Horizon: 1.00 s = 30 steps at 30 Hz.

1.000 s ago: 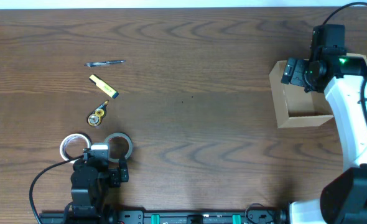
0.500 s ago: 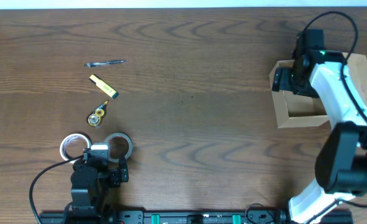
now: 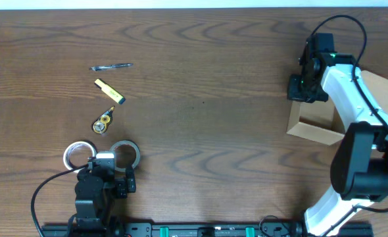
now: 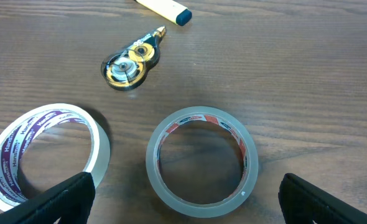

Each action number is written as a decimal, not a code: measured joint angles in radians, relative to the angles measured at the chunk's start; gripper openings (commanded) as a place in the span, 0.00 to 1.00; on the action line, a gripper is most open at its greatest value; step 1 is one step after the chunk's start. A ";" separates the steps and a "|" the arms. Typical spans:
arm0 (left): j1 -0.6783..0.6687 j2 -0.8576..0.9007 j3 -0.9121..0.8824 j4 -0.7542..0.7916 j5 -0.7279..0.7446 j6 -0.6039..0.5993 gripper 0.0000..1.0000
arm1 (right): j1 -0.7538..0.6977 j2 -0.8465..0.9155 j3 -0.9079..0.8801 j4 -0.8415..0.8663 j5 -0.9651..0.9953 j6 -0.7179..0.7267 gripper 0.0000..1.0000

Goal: Pack container
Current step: 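Drag the box with the right gripper leftward to table center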

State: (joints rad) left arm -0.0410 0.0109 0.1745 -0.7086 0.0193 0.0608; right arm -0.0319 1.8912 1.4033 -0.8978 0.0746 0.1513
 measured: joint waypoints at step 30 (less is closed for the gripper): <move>0.000 0.000 0.000 0.000 0.000 0.000 0.95 | 0.726 -0.094 0.112 0.052 -0.040 -0.583 0.01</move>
State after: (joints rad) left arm -0.0410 0.0109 0.1749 -0.7086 0.0193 0.0608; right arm 0.6937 1.7969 1.5154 -0.8459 0.0345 -0.4320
